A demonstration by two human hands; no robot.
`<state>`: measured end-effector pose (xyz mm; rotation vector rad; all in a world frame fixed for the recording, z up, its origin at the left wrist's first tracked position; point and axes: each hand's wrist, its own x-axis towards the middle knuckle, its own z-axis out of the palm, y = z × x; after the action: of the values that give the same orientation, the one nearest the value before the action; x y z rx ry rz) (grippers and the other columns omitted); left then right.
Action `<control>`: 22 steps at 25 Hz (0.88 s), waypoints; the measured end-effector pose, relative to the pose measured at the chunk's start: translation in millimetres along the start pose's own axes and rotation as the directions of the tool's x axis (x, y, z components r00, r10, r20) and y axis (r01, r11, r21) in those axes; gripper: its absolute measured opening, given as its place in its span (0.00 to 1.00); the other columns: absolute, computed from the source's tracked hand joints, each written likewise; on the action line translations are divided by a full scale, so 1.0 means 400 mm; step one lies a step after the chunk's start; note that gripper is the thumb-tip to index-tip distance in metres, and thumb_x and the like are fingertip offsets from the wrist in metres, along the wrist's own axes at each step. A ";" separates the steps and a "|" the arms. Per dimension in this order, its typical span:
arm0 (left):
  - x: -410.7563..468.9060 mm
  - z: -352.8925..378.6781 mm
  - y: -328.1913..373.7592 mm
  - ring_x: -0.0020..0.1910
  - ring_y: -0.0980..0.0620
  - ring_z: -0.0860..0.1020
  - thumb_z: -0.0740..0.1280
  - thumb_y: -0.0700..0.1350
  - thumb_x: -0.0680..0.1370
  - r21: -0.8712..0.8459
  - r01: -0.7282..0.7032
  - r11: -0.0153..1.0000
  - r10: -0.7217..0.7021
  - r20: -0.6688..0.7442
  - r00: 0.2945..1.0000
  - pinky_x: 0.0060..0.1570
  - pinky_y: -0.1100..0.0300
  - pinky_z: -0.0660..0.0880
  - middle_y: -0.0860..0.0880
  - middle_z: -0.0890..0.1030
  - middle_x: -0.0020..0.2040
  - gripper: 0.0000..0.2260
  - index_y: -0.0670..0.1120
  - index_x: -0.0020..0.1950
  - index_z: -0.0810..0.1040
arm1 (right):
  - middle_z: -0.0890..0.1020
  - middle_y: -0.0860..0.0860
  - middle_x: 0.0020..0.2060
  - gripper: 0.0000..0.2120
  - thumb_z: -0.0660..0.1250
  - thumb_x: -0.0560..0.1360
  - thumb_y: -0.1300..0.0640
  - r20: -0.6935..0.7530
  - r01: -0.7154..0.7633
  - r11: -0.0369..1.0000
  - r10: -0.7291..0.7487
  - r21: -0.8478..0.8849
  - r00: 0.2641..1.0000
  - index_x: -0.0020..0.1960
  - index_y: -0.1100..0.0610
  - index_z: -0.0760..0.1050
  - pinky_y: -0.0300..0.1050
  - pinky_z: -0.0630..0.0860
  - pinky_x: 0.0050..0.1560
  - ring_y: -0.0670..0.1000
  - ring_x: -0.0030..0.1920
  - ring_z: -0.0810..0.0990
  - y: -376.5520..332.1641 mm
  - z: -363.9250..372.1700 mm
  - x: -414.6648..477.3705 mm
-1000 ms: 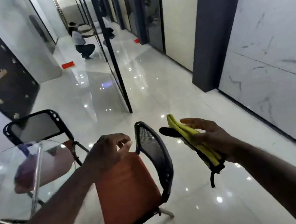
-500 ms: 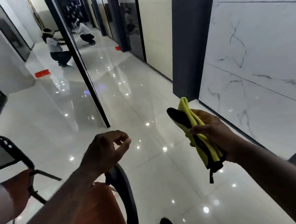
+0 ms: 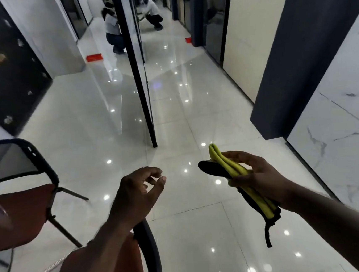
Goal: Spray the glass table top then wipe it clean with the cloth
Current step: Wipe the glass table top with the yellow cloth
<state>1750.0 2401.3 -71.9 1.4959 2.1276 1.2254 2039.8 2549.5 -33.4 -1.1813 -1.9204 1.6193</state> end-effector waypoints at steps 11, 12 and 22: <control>0.212 -0.037 -0.054 0.48 0.59 0.84 0.72 0.57 0.77 0.202 0.360 0.911 -0.304 -0.260 0.916 0.49 0.56 0.83 0.59 0.86 0.48 0.11 0.54 0.55 0.85 | 0.85 0.36 0.59 0.34 0.80 0.70 0.67 0.423 0.251 0.968 -0.231 0.007 0.876 0.65 0.35 0.81 0.47 0.82 0.57 0.52 0.55 0.87 -0.095 0.003 0.640; 0.218 -0.039 -0.049 0.49 0.60 0.84 0.73 0.56 0.77 0.202 0.401 0.893 -0.331 -0.306 0.893 0.50 0.57 0.82 0.59 0.86 0.49 0.11 0.53 0.56 0.85 | 0.86 0.35 0.58 0.33 0.80 0.70 0.67 0.470 0.273 0.962 -0.240 -0.002 0.850 0.65 0.35 0.81 0.46 0.81 0.55 0.51 0.55 0.87 -0.108 0.019 0.691; 0.234 -0.077 -0.256 0.45 0.62 0.84 0.75 0.50 0.77 -0.028 0.720 0.694 -0.548 -0.669 0.502 0.45 0.70 0.78 0.63 0.86 0.46 0.05 0.53 0.51 0.86 | 0.83 0.39 0.65 0.35 0.80 0.63 0.51 0.803 0.454 0.890 -0.247 -0.033 0.543 0.68 0.36 0.79 0.44 0.77 0.60 0.46 0.62 0.83 -0.235 0.442 1.117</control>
<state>1624.1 2456.2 -108.2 0.1495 2.9627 1.2644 1616.5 2786.9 -98.3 0.0004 -2.7110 1.8531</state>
